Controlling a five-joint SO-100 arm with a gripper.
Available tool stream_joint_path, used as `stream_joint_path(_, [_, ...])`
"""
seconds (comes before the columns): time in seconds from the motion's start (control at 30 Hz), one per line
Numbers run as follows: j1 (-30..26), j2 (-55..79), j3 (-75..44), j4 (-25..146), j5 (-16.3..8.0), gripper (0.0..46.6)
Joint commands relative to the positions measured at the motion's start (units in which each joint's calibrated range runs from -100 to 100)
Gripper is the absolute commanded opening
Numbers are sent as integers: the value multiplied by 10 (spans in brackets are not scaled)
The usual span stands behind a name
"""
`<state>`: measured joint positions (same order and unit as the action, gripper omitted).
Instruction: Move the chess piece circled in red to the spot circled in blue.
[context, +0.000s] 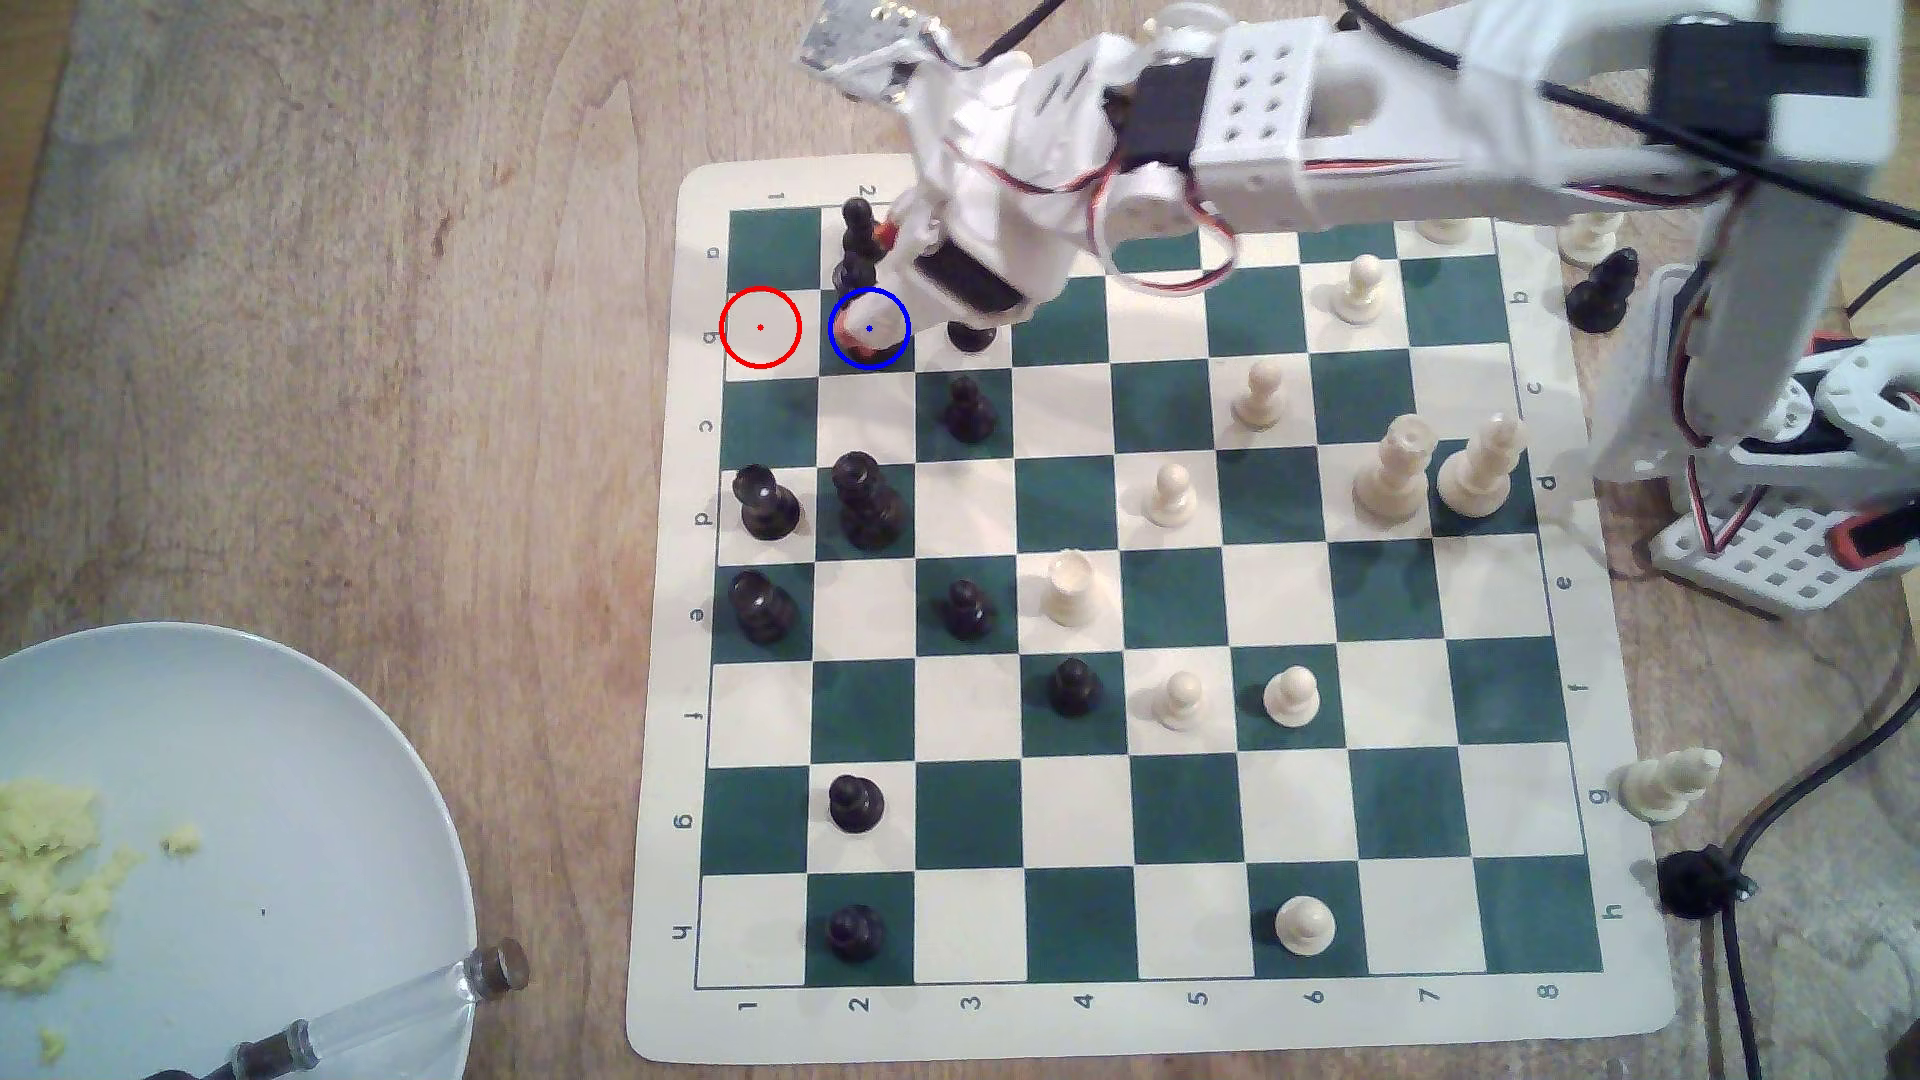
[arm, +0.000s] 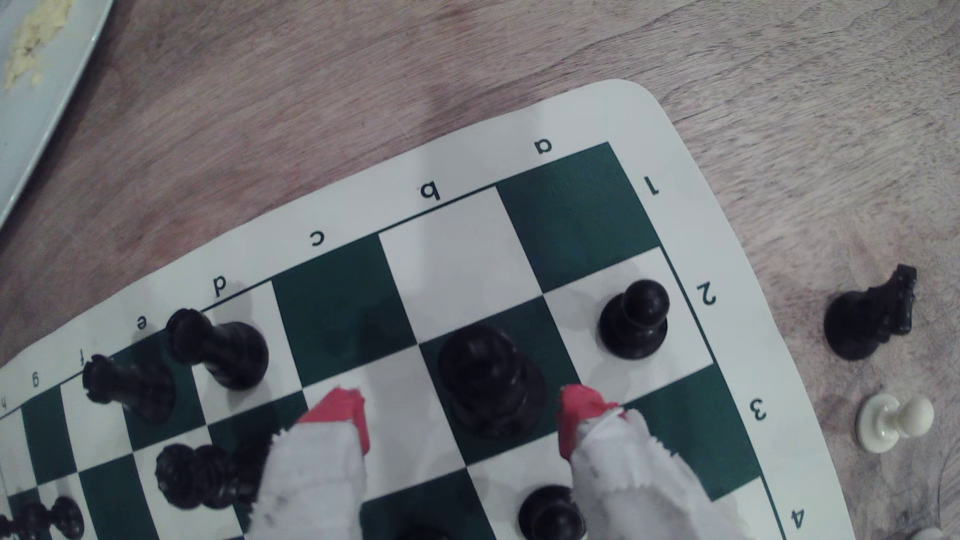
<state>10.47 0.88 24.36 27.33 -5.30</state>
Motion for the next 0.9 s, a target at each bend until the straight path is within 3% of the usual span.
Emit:
stream_joint_path(0.0, [-7, -151, 76, -7, 2, 206])
stream_joint_path(0.17, [-15, -268, 208, -28, 4, 189])
stream_joint_path(0.2, [-18, -286, 227, -28, 7, 138])
stream_joint_path(0.23, [-25, -331, 279, -49, 14, 31])
stream_joint_path(0.3, [-29, -370, 329, -96, 15, 3])
stream_joint_path(0.43, [-29, -451, 475, -313, 11, 3])
stream_joint_path(0.57, [-44, -526, 572, -409, 17, 3])
stream_joint_path(0.67, [-57, -578, 630, -505, 27, 2])
stream_joint_path(0.73, [-65, -628, 690, -625, 60, 2])
stream_joint_path(0.77, [-64, -646, 712, -667, 62, 2])
stream_joint_path(0.87, [-72, -737, 756, -793, 45, 2])
